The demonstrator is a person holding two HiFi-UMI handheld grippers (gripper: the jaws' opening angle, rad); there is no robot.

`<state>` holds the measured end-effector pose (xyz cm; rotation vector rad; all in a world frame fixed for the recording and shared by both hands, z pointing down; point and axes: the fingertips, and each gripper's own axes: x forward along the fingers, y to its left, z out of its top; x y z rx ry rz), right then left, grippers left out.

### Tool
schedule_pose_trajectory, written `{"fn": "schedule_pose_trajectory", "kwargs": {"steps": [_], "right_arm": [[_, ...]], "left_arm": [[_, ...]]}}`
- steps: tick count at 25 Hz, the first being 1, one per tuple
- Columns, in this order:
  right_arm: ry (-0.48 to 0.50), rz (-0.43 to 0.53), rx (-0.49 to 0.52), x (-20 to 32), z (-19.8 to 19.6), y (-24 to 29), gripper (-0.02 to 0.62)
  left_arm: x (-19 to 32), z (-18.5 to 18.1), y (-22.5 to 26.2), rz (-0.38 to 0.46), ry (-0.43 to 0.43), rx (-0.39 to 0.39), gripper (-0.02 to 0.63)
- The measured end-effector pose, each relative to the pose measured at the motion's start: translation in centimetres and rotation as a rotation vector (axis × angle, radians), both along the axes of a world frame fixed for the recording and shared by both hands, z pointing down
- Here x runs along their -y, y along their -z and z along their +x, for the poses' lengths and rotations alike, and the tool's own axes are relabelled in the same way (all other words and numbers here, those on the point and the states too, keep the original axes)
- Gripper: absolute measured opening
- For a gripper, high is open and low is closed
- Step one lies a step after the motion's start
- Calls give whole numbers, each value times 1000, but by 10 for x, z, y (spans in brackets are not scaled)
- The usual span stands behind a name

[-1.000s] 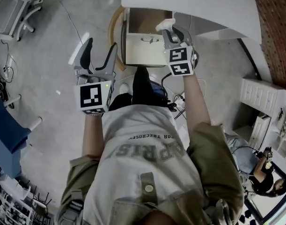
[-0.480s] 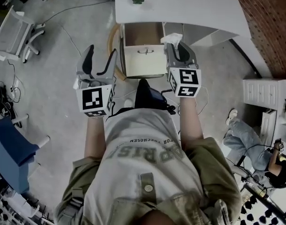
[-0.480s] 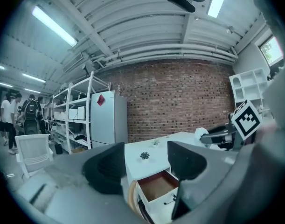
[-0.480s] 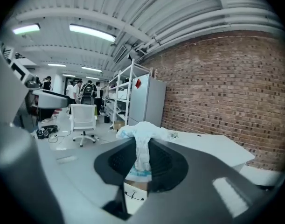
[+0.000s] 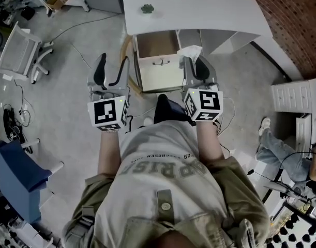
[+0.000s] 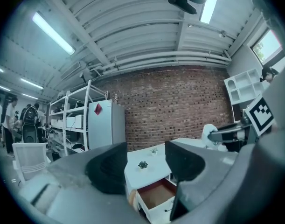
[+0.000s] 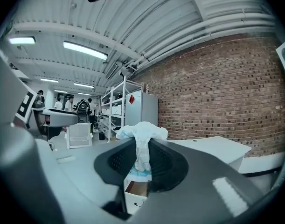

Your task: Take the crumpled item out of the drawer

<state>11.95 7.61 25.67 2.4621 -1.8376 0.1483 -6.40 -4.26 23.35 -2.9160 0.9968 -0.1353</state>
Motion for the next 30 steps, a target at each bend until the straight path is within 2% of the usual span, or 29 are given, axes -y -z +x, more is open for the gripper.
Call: {"fn": "schedule_pose_trajectory", "kwargs": {"steps": [5, 16, 27, 30], "right_arm": [[-50, 46, 8, -15, -5, 10, 69], [-84, 112, -29, -25, -2, 36, 69], [-62, 138, -74, -19, -10, 49, 70], [-62, 109, -104, -16, -10, 45, 67]], "left_arm": [[-5, -4, 3, 22, 0, -7, 211], [-10, -8, 15, 58, 24, -30, 8], [-10, -12, 16, 49, 33, -25, 6], [-8, -12, 15, 49, 36, -22, 8]]}}
